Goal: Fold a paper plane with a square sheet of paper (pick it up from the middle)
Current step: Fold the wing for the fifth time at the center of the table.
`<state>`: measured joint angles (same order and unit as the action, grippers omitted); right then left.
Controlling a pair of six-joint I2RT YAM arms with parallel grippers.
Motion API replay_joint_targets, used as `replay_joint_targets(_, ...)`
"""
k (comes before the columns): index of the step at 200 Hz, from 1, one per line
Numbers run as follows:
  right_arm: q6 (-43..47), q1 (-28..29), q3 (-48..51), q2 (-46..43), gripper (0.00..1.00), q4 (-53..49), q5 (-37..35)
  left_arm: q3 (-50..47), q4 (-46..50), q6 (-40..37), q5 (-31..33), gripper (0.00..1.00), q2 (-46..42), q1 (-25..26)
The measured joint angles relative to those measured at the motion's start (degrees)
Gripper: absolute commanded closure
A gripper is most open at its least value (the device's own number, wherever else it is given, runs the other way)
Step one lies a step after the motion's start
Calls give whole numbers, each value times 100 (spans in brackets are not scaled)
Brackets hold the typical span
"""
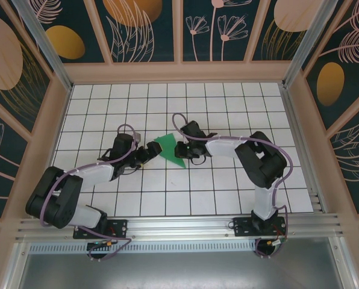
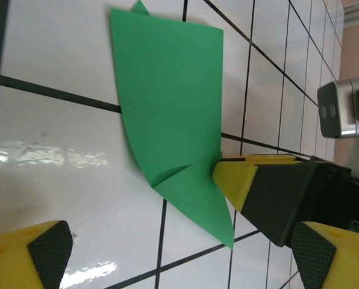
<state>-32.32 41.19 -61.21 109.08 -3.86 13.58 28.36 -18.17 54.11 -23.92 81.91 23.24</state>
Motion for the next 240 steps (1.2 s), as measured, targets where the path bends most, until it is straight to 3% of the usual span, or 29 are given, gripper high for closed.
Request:
replay_joint_targets(49,-118,-142,197,-7,80,358,332,15,-621,321,-243,14,483,173)
replay_joint_targets(185,-131,-179,354,-28,80,634,437,577,-767,474,-402,20,1217,393)
replay_joint_targets(240,-131,-188,376,-33,81,671,452,610,-1025,560,-588,35,1305,400)
